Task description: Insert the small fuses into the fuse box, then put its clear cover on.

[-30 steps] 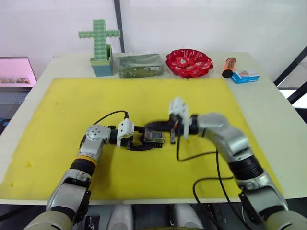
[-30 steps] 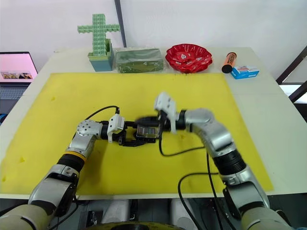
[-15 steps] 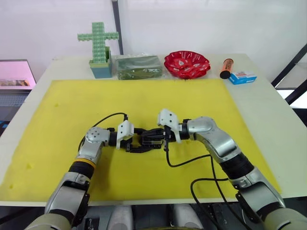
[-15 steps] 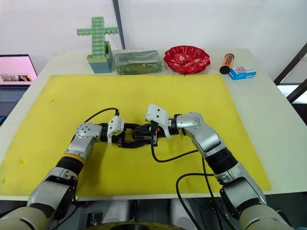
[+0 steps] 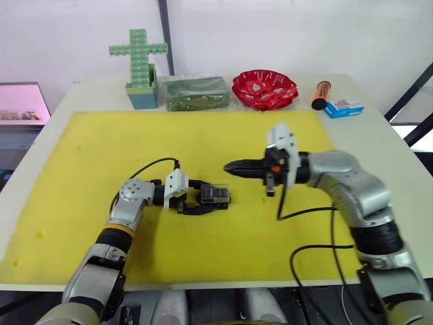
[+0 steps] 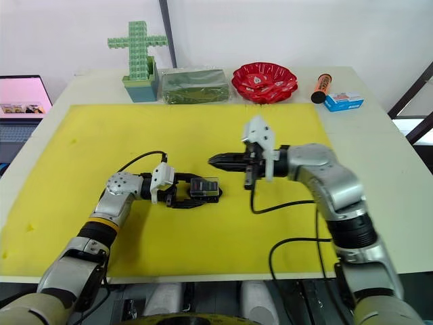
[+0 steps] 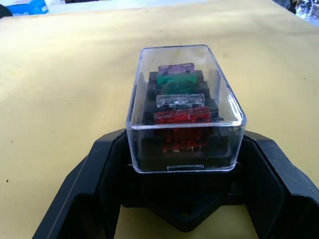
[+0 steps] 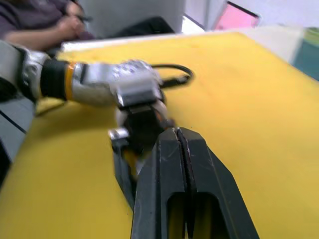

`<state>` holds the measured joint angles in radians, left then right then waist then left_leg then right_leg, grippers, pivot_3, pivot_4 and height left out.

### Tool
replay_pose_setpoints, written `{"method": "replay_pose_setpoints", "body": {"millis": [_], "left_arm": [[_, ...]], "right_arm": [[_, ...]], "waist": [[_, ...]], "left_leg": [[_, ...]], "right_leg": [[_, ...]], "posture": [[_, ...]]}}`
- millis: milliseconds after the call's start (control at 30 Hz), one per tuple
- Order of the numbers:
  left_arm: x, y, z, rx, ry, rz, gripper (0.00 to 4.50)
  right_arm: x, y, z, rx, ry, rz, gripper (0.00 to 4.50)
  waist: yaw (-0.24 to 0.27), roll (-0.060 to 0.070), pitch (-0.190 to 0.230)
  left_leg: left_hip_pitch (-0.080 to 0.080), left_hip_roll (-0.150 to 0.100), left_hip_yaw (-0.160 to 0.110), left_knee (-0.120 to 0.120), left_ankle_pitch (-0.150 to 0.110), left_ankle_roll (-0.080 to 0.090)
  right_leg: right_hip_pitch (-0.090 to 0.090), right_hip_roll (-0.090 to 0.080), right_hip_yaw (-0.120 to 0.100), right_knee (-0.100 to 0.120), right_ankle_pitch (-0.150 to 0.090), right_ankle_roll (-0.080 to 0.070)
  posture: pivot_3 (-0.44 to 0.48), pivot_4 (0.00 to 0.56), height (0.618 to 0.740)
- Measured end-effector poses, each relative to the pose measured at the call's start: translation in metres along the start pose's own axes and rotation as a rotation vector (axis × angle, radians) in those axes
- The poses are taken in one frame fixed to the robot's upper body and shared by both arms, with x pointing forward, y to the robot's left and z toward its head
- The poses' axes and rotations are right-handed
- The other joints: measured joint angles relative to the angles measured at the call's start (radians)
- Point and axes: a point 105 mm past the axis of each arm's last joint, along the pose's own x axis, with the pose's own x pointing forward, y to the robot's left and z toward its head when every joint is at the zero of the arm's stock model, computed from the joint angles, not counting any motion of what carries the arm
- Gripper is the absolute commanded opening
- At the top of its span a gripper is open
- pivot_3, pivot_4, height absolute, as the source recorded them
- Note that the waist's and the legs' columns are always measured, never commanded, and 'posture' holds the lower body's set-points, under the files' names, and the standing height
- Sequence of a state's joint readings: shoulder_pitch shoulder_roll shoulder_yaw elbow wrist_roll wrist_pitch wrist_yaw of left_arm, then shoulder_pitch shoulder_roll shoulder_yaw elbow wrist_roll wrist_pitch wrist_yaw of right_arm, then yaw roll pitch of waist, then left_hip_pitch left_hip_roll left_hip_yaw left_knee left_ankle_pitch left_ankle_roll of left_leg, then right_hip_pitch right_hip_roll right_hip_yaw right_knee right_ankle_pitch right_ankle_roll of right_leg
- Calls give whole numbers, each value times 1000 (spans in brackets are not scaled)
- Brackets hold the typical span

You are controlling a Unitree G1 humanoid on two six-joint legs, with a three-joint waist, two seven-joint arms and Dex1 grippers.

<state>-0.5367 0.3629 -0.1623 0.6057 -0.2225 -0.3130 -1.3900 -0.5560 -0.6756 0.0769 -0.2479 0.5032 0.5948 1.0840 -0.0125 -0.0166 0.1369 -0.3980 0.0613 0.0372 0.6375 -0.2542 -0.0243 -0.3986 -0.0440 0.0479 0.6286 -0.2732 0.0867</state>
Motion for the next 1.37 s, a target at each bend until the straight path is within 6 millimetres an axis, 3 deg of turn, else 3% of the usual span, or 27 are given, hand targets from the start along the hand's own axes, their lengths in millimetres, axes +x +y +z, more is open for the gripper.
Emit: {"method": "replay_pose_setpoints", "body": {"millis": [100, 233, 400, 500, 633, 767, 933, 1100, 1233, 1367], "left_arm": [[-1, 0, 0, -1, -2, 2, 2822], [-2, 0, 0, -1, 1, 2, 2822], [-3, 1, -1, -5, 4, 8, 4437], [-9, 2, 1, -16, 28, 5, 4500], [-32, 0, 1, -41, 77, 37, 4500], [-86, -4, 3, -94, 170, 154, 4500], [-145, 12, 12, -158, 339, 404, 4500], [-164, 38, 38, -84, 372, 540, 4500], [-163, 56, 64, -5, 349, 550, 4500], [-164, 61, 66, 23, 359, 541, 4500]], "right_arm": [[-15, 0, -2, -43, 39, -4, 582], [-28, 9, -10, -78, 95, 52, 1793], [-30, 11, -10, -115, 94, 65, 3513], [-31, 8, -12, -117, 94, 53, 4491], [-36, 7, -19, -102, 96, 33, 4491], [-48, 2, -24, -89, 118, -8, 4491], [-60, -6, -28, -87, 139, -82, 4491], [-65, -9, -27, -87, 153, -103, 4491], [-66, -7, -24, -68, 155, -95, 4491], [-65, -6, -23, -57, 155, -96, 4491]], "waist": [[0, 0, 0], [0, -1, 1], [-1, -1, 1], [-2, -3, 2], [-6, -4, 3], [-5, -4, 4], [2, -4, 6], [2, -10, 9], [2, -10, 9], [-3, -10, 9]], "left_leg": [[0, 0, 0, -1, 0, 0], [0, 0, 0, -3, 0, 0], [1, 0, 0, -3, 0, 0], [1, 0, 0, -3, 0, 0], [1, 1, 1, -6, 0, 0], [1, 4, 1, -8, 0, 0], [1, 3, 3, -7, 0, 0], [0, 2, 6, -5, 1, -1], [-1, 2, 7, -6, 1, -1], [-1, 2, 7, -7, 1, -1]], "right_leg": [[-1, 0, 0, 0, 0, 0], [-1, 1, 0, 0, 0, 0], [-1, 1, 0, 0, 0, 0], [-2, 1, 0, 0, 0, 0], [-4, 2, 1, 0, 0, 0], [-6, 4, 0, 2, 0, 0], [-6, 1, 0, 1, -1, -2], [-6, -2, 2, 0, -1, -2], [-7, -1, 2, 0, -1, -2], [-8, 1, 2, 0, -1, -1]], "posture": [[0, 150, 740], [0, 150, 740], [0, 150, 740], [0, 150, 740], [0, 150, 740], [0, 150, 740], [0, 150, 740], [0, 150, 740], [0, 150, 740], [0, 150, 740]]}}
